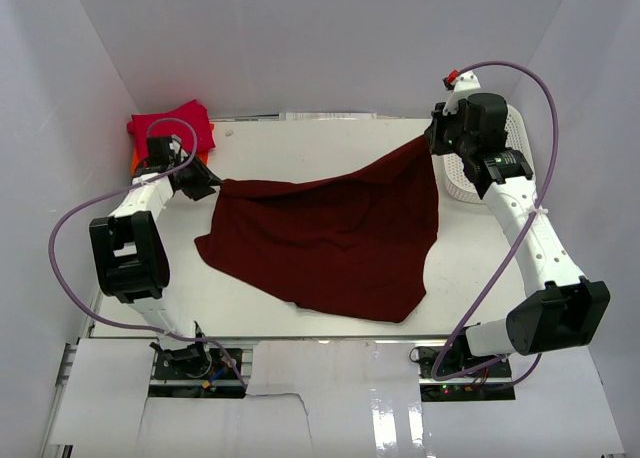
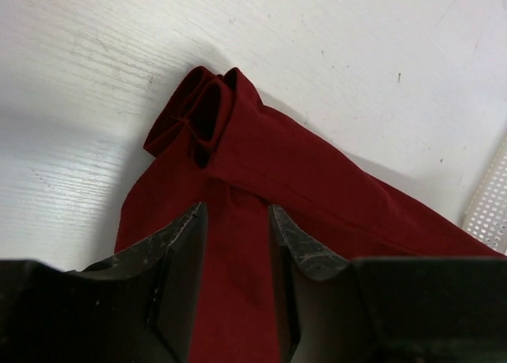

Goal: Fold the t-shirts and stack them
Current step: Flatten out the tshirt

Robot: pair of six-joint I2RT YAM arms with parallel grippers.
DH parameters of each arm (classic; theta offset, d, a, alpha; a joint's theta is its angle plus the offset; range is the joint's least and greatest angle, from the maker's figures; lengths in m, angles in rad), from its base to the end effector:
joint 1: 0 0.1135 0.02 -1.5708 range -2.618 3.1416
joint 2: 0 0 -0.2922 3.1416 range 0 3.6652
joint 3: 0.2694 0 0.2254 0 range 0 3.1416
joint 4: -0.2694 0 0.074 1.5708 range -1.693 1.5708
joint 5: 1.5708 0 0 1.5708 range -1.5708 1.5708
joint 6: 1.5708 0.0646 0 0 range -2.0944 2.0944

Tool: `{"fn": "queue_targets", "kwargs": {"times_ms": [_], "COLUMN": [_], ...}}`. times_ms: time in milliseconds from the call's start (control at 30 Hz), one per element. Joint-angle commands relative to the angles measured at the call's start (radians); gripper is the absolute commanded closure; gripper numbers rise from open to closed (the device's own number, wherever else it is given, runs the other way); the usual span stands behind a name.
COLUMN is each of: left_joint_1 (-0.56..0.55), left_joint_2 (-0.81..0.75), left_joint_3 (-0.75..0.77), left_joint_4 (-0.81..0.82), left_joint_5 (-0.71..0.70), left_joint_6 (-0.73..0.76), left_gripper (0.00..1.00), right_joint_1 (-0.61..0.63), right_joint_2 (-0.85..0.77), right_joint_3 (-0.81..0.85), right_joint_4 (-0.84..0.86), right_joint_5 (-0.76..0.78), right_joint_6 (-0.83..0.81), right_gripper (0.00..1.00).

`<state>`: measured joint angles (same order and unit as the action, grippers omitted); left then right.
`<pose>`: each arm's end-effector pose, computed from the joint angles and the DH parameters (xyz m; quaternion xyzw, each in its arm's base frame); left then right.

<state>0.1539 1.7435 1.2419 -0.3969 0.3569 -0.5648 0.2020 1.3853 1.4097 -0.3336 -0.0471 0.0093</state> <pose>0.3724 0.0349 0.2442 -0.2719 0.8903 -0.2303 0.2836 0.3068 0.0659 0.4238 -0.0915 0.8023 0.0811 0.5843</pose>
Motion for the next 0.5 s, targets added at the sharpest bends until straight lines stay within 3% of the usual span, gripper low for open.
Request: {"fn": "queue_targets", "kwargs": {"times_ms": [0, 100, 267, 467], "left_joint_1": [0.004, 0.004, 0.004, 0.004], "left_joint_2": [0.004, 0.017, 0.03, 0.059], "left_joint_3": [0.033, 0.036, 0.028, 0.051], "left_joint_4": [-0.016, -0.014, 0.018, 0.024], "left_joint_5": [0.016, 0.019, 0.034, 0.03], "left_joint_6": [0.025, 0.022, -0.001, -0.007], "left_gripper": [0.53, 0.5, 0.36, 0.35], "right_joint_1": [-0.006, -0.006, -0.006, -0.006], "right_joint_2": [-0.002, -0.002, -0.005, -0.015], "right_joint_3": [0.012, 0.009, -0.002, -0.012], "right_joint_4": [0.056, 0.057, 0.062, 0.067], "right_joint_5": [0.015, 0.012, 0.013, 0.019], "right_joint_6": [-0.005, -0.005, -0.005, -0.003], "right_gripper": [0.92, 0.92, 0.92, 0.92]}}
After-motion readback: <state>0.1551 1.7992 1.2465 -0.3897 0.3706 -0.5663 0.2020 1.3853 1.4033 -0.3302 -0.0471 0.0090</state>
